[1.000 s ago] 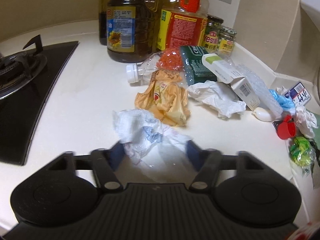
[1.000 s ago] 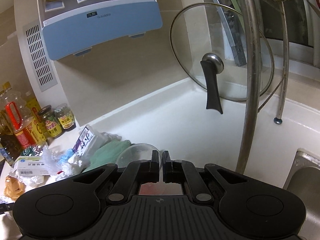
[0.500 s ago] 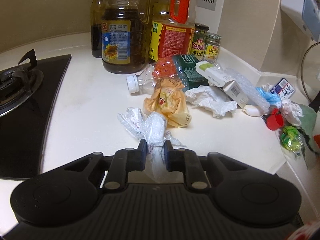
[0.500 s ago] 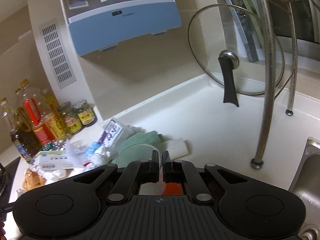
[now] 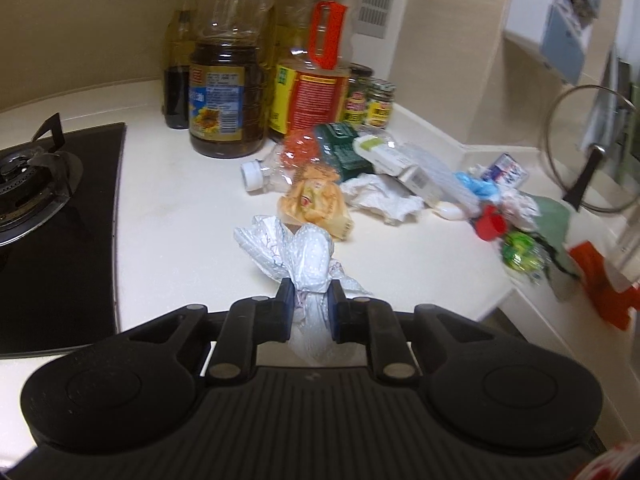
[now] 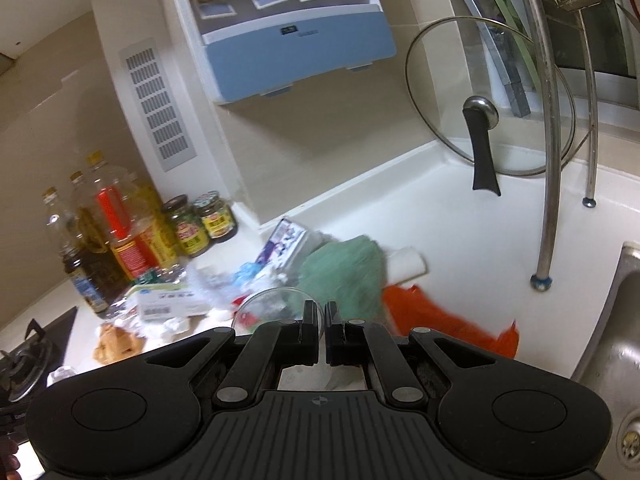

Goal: Collect trash
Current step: 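Carry the tissue and the clear cup down over the wastebasket with both tools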

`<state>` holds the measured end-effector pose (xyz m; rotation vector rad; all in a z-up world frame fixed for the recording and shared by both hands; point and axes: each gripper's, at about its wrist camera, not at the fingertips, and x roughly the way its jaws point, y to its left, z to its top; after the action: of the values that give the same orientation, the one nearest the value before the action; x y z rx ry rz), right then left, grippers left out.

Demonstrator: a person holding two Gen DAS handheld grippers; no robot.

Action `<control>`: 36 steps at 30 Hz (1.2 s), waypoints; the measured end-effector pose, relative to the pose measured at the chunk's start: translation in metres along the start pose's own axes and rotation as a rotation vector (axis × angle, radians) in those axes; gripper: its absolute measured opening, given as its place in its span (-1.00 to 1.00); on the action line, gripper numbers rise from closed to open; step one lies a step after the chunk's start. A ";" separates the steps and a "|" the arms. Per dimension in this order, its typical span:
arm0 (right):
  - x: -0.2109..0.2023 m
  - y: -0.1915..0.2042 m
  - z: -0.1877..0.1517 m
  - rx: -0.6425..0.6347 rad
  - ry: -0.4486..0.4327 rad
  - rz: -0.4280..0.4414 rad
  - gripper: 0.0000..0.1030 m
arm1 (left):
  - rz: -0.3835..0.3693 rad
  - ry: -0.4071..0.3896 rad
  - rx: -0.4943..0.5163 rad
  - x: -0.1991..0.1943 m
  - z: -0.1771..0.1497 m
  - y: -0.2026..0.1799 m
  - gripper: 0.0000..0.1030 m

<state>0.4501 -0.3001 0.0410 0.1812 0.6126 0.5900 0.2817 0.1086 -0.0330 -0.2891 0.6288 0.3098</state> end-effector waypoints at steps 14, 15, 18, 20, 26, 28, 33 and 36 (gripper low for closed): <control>-0.040 0.064 -0.087 0.035 0.088 0.047 -0.93 | -0.254 0.067 0.186 -0.041 -0.048 -0.023 -0.70; -0.040 0.067 -0.094 0.031 0.104 0.051 -0.93 | -0.262 0.081 0.192 -0.041 -0.052 -0.025 -0.70; -0.037 0.073 -0.111 0.026 0.143 0.056 -0.93 | -0.293 0.122 0.209 -0.040 -0.068 -0.032 -0.70; -0.033 0.074 -0.121 0.022 0.165 0.065 -0.93 | -0.298 0.146 0.219 -0.037 -0.079 -0.037 -0.70; -0.012 0.065 -0.152 0.002 0.237 0.070 -0.93 | -0.278 0.242 0.184 -0.015 -0.116 -0.042 -0.70; -0.004 0.059 -0.163 -0.002 0.261 0.073 -0.93 | -0.263 0.276 0.174 -0.003 -0.129 -0.044 -0.70; 0.020 0.045 -0.193 -0.019 0.326 0.079 -0.94 | -0.238 0.334 0.156 0.027 -0.165 -0.050 -0.70; 0.035 0.038 -0.210 -0.041 0.351 0.071 -0.93 | -0.231 0.352 0.148 0.048 -0.184 -0.053 -0.70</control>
<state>0.3320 -0.2508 -0.1334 0.0608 0.9357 0.7091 0.2407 0.0044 -0.1951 -0.2727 0.9513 -0.0124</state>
